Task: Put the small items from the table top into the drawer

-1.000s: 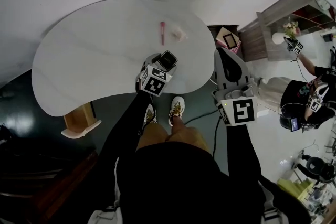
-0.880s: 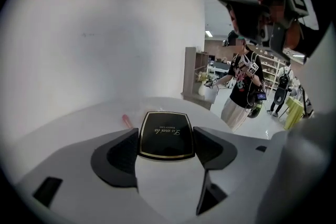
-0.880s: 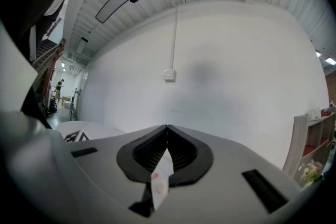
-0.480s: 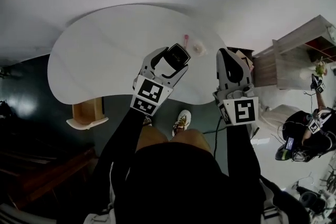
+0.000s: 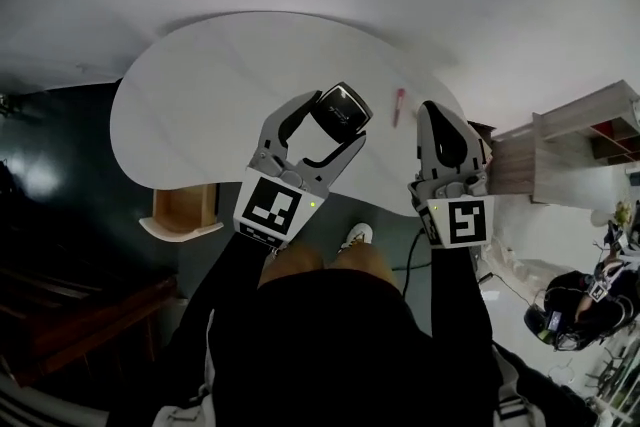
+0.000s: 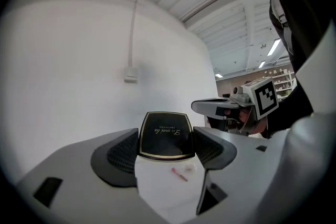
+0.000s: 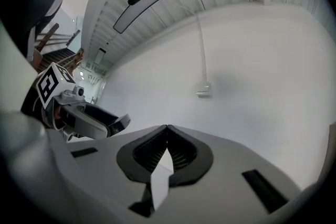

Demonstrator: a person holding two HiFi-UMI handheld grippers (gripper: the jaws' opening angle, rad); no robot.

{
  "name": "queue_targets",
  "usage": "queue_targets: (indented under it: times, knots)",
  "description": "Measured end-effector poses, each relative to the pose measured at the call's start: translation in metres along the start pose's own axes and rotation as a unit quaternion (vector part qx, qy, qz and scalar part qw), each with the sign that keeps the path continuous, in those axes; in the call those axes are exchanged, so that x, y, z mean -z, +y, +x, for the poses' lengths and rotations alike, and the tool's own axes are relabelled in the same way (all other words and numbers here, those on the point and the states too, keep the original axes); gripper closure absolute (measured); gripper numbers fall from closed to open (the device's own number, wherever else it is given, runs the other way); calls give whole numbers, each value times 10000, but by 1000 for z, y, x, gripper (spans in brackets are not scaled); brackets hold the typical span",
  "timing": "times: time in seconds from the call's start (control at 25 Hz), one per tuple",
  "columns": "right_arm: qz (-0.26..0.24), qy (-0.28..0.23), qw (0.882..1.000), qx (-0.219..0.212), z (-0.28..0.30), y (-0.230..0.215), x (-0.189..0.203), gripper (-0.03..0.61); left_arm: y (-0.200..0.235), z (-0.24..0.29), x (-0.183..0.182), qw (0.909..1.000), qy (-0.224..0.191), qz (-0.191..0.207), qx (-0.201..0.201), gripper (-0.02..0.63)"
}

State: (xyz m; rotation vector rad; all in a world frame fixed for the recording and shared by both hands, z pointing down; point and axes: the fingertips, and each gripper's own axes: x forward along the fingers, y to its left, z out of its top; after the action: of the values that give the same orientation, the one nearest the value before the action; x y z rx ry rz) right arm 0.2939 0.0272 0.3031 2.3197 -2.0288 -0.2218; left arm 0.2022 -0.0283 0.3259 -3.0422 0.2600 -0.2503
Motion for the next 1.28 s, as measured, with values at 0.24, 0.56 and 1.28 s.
queue_targets:
  times: [0.24,0.56,1.28]
  knots:
    - [38,55,9972,-741,64,101,2,552,84,-88,25,9958,149,-120,-901,272]
    - [226,-199,9815,-1891,140,250,-11,552,174,-214,55,9796,346,-153,-1976,272]
    - [281,-169,9361,-3501,207,460,-11,552,234,-398,194,9325,1476,-955,-3155,272]
